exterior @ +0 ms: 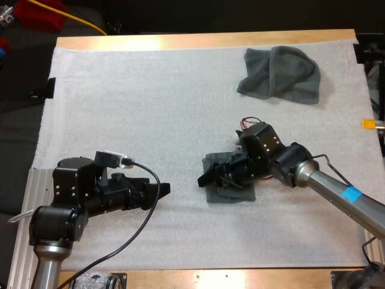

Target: Pick towel from pile, fold and stack

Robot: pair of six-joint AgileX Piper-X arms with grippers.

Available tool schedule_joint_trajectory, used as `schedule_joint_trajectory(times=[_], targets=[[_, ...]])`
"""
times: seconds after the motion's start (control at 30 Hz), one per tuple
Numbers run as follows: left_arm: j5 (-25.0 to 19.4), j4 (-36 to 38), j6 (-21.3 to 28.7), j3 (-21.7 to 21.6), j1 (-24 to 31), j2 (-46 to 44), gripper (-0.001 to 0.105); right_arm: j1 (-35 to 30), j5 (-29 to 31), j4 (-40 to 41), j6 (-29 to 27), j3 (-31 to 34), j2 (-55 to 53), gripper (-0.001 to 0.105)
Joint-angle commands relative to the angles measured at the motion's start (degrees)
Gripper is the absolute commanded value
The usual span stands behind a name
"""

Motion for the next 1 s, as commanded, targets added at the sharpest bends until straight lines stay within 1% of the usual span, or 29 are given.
schedule_joint_trajectory(times=[0.0,0.2,0.3,0.37,0.5,0.57,0.6,0.67,0.87,0.93,0.97], targets=[[0.86,0.14,0.24,-0.24,-0.09,-0.36,0.068,-0.01,0.45,1.23,0.15,-0.54,-0.40,0.075],[0.86,0.14,0.03,-0.24,-0.09,-0.36,0.068,-0.01,3.91,7.22,-0.38,-0.43,-0.27,0.075],[0.86,0.14,0.03,-0.24,-0.09,-0.36,0.068,-0.01,8.43,10.90,-1.67,-0.43,-0.27,0.075],[0.86,0.14,0.03,-0.24,-0.09,-0.36,0.068,0.46,10.26,13.27,-4.02,-0.43,-0.27,0.075],[0.86,0.14,0.03,-0.24,-0.09,-0.36,0.068,2.58,11.63,14.61,-7.84,-0.43,-0.40,0.075],[0.86,0.14,0.03,-0.24,-0.09,-0.36,0.068,4.66,15.40,14.07,-9.25,-0.43,-0.38,0.075],[0.86,0.14,0.03,-0.24,-0.09,-0.36,0.068,5.20,16.63,13.86,-9.41,-0.43,-0.38,0.075],[0.86,0.14,0.03,-0.24,-0.09,-0.36,0.068,6.83,22.11,13.45,-9.17,-0.43,-0.38,0.075],[1.40,0.14,0.03,-0.24,-0.09,-0.36,0.068,6.95,30.48,15.60,-5.99,-0.43,-0.38,0.075],[1.45,0.14,0.03,-0.24,-0.09,-0.36,0.068,6.94,31.17,16.67,-5.26,-0.43,-0.38,0.075],[1.45,0.14,0.03,-0.24,-0.09,-0.36,0.068,6.95,29.94,17.34,-4.76,-0.43,-0.38,0.075]])
